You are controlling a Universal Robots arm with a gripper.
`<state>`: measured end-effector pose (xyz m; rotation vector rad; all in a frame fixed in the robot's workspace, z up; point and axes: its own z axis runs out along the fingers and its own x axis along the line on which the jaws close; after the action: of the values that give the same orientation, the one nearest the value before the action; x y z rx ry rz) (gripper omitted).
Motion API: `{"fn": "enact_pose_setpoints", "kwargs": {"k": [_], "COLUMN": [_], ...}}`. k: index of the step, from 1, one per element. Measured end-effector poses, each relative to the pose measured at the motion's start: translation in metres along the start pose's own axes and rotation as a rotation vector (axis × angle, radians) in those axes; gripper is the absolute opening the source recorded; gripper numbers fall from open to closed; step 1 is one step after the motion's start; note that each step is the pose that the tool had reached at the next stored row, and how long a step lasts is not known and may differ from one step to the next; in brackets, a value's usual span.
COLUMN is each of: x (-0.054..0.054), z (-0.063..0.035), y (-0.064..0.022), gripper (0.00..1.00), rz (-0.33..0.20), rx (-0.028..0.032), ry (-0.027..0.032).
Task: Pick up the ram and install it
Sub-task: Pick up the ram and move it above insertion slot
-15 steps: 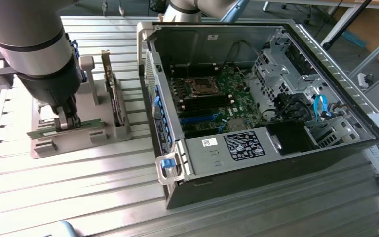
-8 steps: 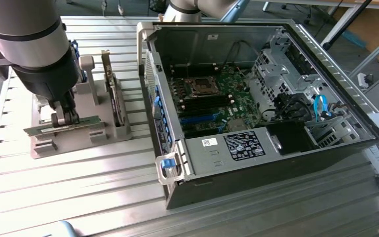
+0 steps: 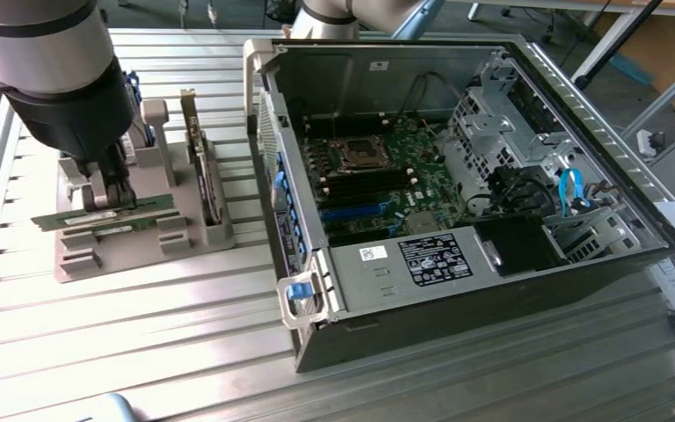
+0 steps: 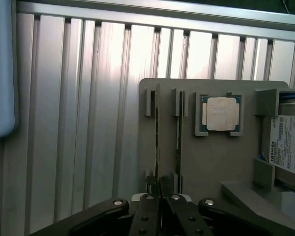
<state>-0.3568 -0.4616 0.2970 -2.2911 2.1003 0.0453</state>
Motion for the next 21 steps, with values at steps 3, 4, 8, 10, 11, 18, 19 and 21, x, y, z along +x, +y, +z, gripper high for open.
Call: {"fn": "enact_pose_setpoints", "kwargs": {"k": [3,4,8,10,11,18,19,21], "x": [0.000,-0.001,-0.001,-0.001,-0.001,-0.002,-0.002,-0.003], "z": [-0.0103,-0.0130,-0.0231,-0.0283,-0.0307,-0.0519,-0.0543,-0.0595], "y": [-0.0001,-0.0002,-0.0003,-0.0003,-0.0003,-0.0006,-0.0006,-0.0007], "gripper": [0.12,0.12,0.12,0.12,0.12,0.12,0.12,0.12], "rz": [0.000,0.000,0.000,0.000,0.000,0.000,0.000,0.000], "rx": [0.0000,0.0000,0.0000,0.0000,-0.0001,0.0000,-0.0001,0.0000], "ry": [0.0000,0.0000,0.0000,0.0000,0.0001,0.0000,0.0001,0.0000]}}
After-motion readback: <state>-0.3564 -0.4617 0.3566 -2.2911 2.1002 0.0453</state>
